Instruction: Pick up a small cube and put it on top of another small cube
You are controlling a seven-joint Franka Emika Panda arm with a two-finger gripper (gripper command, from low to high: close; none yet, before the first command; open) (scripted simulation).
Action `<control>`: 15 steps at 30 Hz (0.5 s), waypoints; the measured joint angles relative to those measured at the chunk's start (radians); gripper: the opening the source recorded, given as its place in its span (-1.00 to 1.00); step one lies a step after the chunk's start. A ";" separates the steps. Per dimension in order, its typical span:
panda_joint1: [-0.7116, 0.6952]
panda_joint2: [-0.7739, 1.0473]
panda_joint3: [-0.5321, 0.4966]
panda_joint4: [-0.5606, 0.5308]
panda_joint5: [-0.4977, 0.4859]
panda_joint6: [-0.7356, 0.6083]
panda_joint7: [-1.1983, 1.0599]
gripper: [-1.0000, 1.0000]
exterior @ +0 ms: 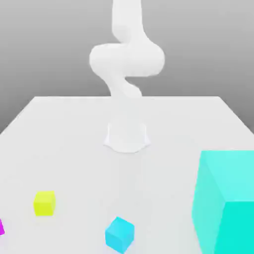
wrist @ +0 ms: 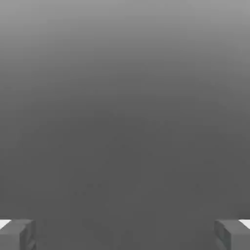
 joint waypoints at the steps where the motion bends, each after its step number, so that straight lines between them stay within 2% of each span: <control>1: -0.014 0.039 0.011 -0.009 -0.007 0.017 0.026 0.00; 11: -0.123 0.406 0.098 -0.090 -0.081 0.172 0.270 0.00; 15: -0.138 0.552 0.104 -0.123 -0.110 0.234 0.368 0.00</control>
